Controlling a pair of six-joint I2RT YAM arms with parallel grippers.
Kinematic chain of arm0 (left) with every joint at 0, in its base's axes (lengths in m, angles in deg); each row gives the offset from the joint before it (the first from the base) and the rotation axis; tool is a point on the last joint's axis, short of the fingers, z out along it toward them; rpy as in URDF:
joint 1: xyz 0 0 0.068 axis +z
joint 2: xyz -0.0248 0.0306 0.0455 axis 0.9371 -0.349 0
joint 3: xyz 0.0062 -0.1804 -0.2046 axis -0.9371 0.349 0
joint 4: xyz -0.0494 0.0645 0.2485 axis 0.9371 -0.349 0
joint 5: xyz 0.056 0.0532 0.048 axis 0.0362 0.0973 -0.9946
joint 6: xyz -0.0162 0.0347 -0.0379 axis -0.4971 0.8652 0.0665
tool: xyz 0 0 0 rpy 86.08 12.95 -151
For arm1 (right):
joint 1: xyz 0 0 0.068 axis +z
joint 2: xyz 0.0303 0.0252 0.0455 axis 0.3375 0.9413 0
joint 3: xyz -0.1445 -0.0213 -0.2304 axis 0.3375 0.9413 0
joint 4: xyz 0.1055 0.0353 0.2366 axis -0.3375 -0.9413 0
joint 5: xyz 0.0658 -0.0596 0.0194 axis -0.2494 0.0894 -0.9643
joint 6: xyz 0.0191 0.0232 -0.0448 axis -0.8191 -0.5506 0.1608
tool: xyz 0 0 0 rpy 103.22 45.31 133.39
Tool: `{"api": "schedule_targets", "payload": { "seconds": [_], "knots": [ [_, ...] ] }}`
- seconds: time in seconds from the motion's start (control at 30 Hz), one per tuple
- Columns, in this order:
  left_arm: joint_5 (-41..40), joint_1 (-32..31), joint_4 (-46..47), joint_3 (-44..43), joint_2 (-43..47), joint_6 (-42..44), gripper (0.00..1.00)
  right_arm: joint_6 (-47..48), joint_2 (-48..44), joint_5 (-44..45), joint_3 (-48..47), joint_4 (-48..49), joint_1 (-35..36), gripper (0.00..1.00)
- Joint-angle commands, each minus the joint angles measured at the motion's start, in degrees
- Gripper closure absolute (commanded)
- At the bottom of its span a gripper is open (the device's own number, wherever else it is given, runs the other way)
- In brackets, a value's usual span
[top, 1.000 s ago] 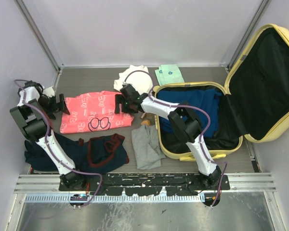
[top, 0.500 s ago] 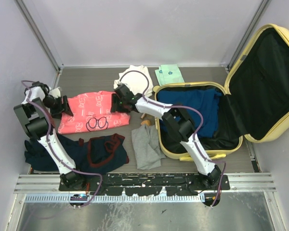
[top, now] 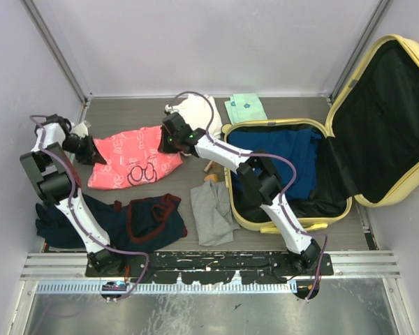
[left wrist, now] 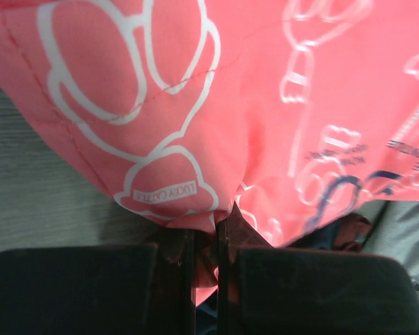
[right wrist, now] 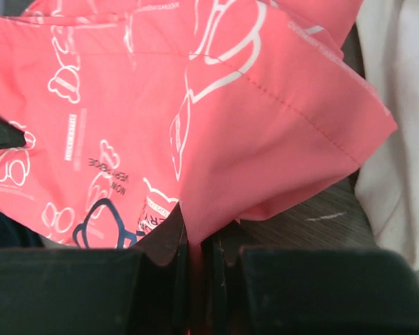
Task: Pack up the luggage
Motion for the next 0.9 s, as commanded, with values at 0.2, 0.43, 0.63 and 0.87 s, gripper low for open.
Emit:
{"api": "schedule_targets", "payload": {
  "seconds": [0.2,0.43,0.63,0.87],
  "knots": [
    [11.15,-1.65,-5.9,-10.03,14.71,-6.94,1.0,2.47,-14.12,0.25,-1.74,4.34,-0.87,0.99],
    [13.78,-7.08,-6.01,-12.78,21.97,-10.88,1.0,6.05,-26.06,-2.17,5.21,1.83,-5.0,1.0],
    [12.11,-20.61,-0.08,-12.73,27.96,-18.96,1.0,11.49,-37.73,-5.76,11.9,-2.22,-10.27,1.0],
    [7.26,-40.56,13.6,-9.93,30.35,-30.09,1.0,20.84,-55.33,-10.51,27.25,-9.18,-21.8,1.0]
  ]
}}
